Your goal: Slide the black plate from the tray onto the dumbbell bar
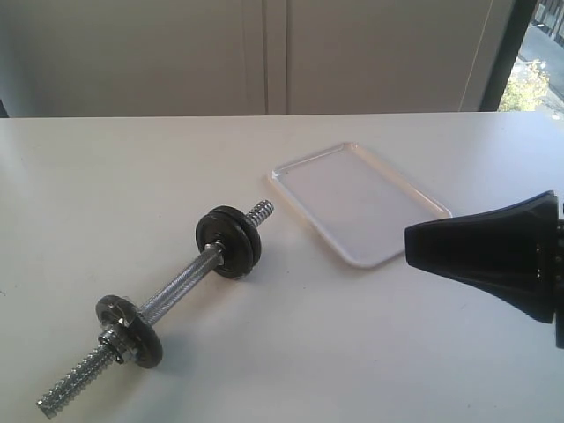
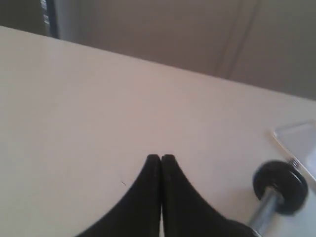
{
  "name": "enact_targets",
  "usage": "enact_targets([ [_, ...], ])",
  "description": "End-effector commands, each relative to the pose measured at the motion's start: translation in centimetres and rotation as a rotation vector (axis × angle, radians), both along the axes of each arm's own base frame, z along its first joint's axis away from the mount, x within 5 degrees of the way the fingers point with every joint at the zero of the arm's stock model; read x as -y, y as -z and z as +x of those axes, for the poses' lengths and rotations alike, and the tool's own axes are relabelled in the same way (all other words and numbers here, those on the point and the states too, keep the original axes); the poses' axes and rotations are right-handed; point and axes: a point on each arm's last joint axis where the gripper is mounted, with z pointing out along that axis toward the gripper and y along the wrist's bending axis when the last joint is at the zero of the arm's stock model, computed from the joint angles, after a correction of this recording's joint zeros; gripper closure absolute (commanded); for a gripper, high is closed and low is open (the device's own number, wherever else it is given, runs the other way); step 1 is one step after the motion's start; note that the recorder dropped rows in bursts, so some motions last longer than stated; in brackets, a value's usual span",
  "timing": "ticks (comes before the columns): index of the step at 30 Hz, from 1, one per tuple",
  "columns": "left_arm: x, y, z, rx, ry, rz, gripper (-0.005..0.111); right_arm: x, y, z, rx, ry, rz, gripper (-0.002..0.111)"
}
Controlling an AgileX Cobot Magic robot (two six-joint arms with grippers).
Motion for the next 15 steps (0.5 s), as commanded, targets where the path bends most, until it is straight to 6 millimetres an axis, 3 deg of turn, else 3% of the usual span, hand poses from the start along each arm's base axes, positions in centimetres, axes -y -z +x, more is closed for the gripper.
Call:
enact_targets([
  [1, -0.1, 0.2, -3.3, 0.139, -0.099, 0.012, 0.107, 0.1, 0.1, 0.0, 0.0, 0.009, 0.005, 0.107],
  [3, 0.0, 0.3, -4.4, 0.193, -0.082, 0.006, 0.107, 0.1, 0.1, 0.0, 0.0, 0.009, 0.005, 0.107],
  [15, -0.2, 0.1, -4.4, 0.206, -0.024, 0.006, 0.107, 0.1, 0.1, -0.1, -0.002, 0.009, 0.004, 0.107],
])
